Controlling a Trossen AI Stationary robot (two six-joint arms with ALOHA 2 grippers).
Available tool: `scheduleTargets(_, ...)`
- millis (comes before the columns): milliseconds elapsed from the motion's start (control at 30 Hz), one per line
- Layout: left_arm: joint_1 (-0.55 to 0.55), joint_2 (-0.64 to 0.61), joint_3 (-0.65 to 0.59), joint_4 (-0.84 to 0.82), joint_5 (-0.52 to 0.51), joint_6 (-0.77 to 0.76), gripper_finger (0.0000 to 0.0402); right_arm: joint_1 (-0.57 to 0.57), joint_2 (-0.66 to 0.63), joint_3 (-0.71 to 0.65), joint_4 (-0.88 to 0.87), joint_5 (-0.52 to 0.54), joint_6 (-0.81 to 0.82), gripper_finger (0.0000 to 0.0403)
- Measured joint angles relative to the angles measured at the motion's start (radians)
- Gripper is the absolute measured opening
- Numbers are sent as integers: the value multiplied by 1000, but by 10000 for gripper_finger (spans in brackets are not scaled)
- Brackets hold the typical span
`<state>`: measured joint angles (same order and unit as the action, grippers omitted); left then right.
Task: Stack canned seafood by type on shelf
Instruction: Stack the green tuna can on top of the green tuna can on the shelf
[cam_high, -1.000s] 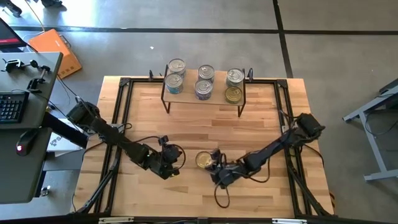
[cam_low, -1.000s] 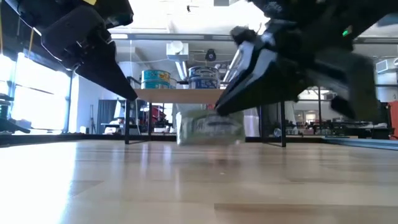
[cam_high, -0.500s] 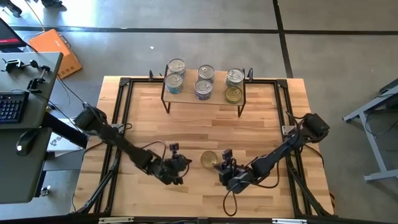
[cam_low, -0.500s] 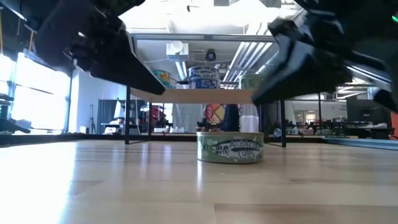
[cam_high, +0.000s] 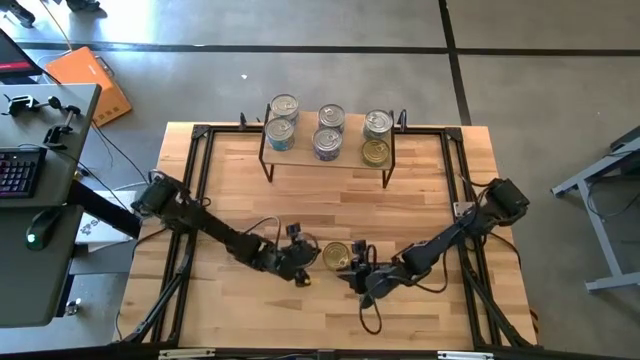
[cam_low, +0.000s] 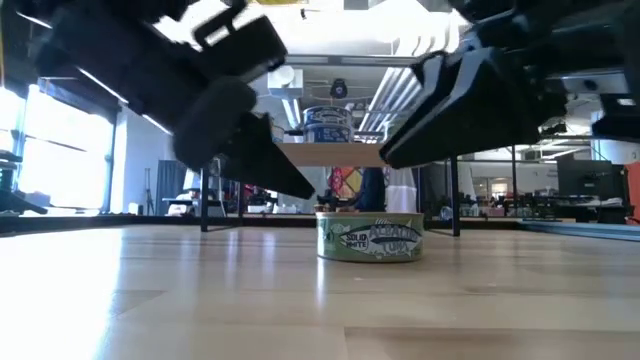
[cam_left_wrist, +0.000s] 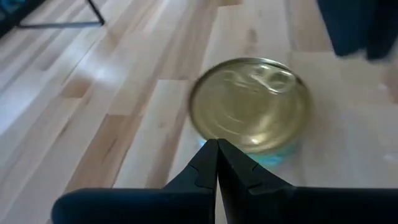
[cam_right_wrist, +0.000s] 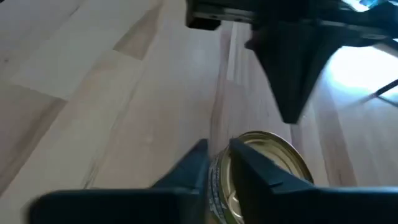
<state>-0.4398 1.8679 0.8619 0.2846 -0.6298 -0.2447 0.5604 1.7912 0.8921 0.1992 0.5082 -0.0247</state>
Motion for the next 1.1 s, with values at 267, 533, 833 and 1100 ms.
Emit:
scheduleTargets(267, 46, 0, 0, -5, 81, -13, 3, -97, 0, 0, -25, -156, 76, 215)
scheduleTargets(533, 68, 0, 0, -2, 107, -15, 3, -122, 74, 0, 33, -214, -135, 264)
scheduleTargets(833, 58, -1, 0, -16, 108, -7, 3, -117, 178, 8, 56, -89, -8, 84)
scheduleTargets(1100, 34, -1, 0, -23, 108, 11, 3, -60, 164, -35, 72, -19, 135, 13)
